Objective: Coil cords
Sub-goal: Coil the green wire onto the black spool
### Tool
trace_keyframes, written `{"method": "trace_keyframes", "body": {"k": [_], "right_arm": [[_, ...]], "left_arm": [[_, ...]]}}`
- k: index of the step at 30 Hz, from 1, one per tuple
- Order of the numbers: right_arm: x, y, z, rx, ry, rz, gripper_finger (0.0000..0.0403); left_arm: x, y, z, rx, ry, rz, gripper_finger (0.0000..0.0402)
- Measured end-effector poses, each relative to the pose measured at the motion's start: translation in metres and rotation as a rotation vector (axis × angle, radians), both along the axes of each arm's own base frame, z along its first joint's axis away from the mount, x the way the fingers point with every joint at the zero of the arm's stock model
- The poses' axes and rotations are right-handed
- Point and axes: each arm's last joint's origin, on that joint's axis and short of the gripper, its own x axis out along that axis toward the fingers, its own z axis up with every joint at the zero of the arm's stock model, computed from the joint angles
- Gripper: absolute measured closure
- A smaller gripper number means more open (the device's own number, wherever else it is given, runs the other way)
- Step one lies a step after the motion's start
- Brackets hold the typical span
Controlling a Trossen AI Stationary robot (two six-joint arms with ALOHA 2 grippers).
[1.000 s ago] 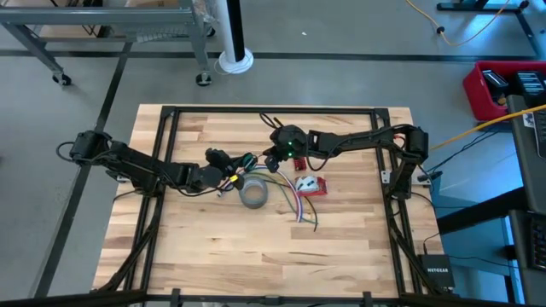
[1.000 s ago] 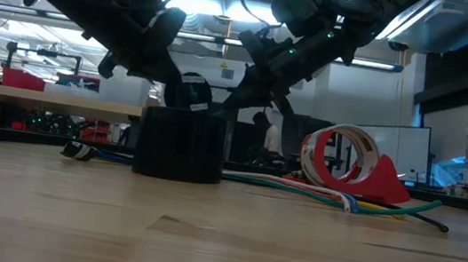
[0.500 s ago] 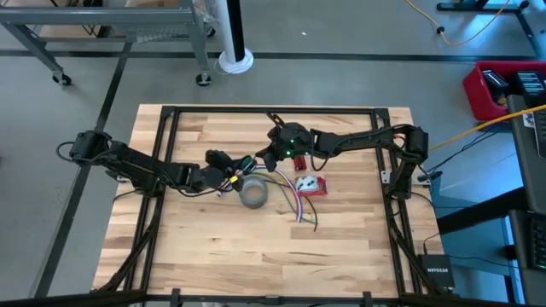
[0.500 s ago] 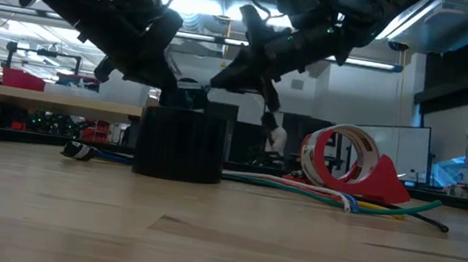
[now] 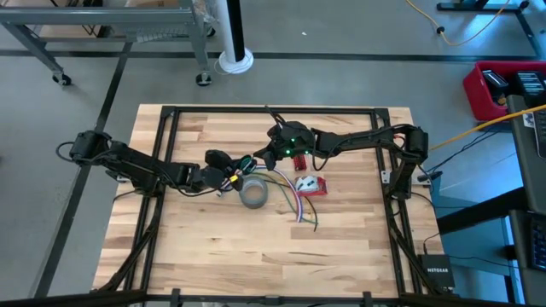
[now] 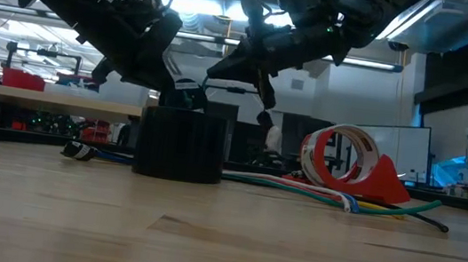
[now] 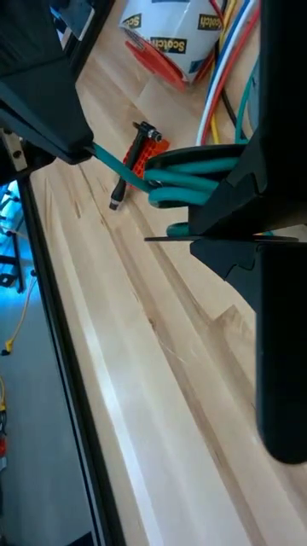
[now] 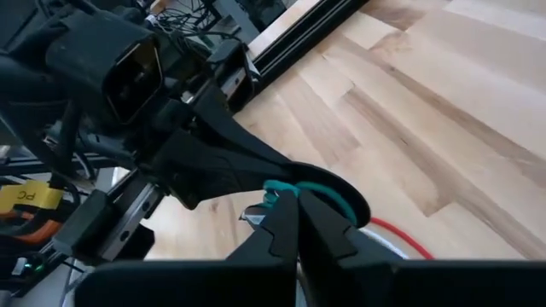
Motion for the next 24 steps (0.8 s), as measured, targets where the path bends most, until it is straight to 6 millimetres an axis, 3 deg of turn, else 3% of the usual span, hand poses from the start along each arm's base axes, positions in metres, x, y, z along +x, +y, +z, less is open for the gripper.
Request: {"method": "trace_keyframes", "body": {"k": [9,17,24], "right_arm": [[0.001,0.001,0.002,0.037,-0.018,0.015,0.0400],[0.003,0.014,0.003,0.038,-0.024,0.025,0.0400],[0.003,0.013,0.002,0.020,-0.023,0.013,0.0400]], "left_arm": [[0.006,0.001,0.009,0.041,-0.070,-0.026,0.0401],[0.007,0.012,0.009,-0.015,-0.095,-0.024,0.0401],[0.008,0.013,0.009,-0.036,-0.099,-0.043,0.0401]]}}
